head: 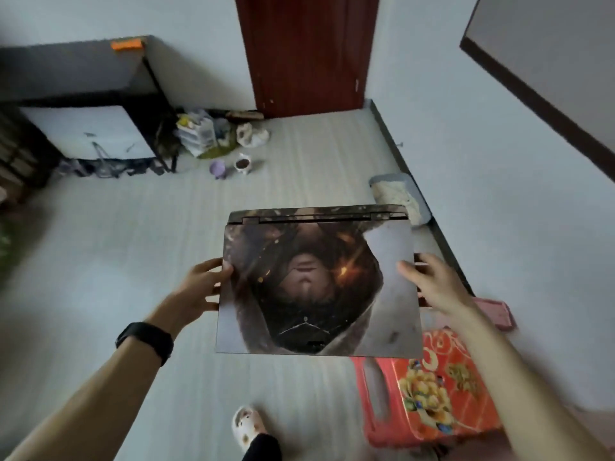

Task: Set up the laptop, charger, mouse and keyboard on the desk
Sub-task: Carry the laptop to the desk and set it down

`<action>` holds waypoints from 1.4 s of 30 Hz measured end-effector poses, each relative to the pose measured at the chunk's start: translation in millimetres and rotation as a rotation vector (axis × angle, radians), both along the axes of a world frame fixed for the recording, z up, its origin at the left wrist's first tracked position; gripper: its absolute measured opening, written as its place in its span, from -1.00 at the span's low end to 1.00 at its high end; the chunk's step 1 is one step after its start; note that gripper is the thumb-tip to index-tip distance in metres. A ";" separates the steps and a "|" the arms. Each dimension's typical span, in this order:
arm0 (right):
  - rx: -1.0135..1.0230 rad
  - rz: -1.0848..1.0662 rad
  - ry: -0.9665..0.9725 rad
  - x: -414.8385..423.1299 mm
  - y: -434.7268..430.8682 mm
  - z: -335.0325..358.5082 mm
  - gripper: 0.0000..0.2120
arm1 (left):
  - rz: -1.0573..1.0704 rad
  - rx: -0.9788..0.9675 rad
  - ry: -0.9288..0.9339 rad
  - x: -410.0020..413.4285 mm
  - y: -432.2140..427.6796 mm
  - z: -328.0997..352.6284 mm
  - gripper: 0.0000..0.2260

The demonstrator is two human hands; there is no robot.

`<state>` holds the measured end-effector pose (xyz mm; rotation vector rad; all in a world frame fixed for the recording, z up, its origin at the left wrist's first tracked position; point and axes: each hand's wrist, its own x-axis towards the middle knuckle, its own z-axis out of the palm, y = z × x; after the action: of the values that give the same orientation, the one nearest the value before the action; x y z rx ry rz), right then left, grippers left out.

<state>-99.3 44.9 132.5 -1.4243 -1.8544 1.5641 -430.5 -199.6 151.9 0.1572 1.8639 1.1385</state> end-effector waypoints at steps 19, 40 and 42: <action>-0.078 0.458 0.168 -489.0 -155.5 78.5 -0.78 | 0.504 0.098 0.129 -339.7 -279.4 95.1 -0.67; -0.073 0.698 0.188 -998.3 -87.8 72.7 -0.82 | 0.742 0.118 0.148 -737.0 -255.5 87.8 -0.73; -0.080 0.718 0.171 -1050.1 -85.8 67.7 -0.80 | 0.750 0.128 0.143 -779.1 -256.5 81.2 -0.70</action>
<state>-1149.4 -40.9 200.2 -0.6236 -2.3522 2.0033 -1209.6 -456.1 233.1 -0.4392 2.0345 1.7857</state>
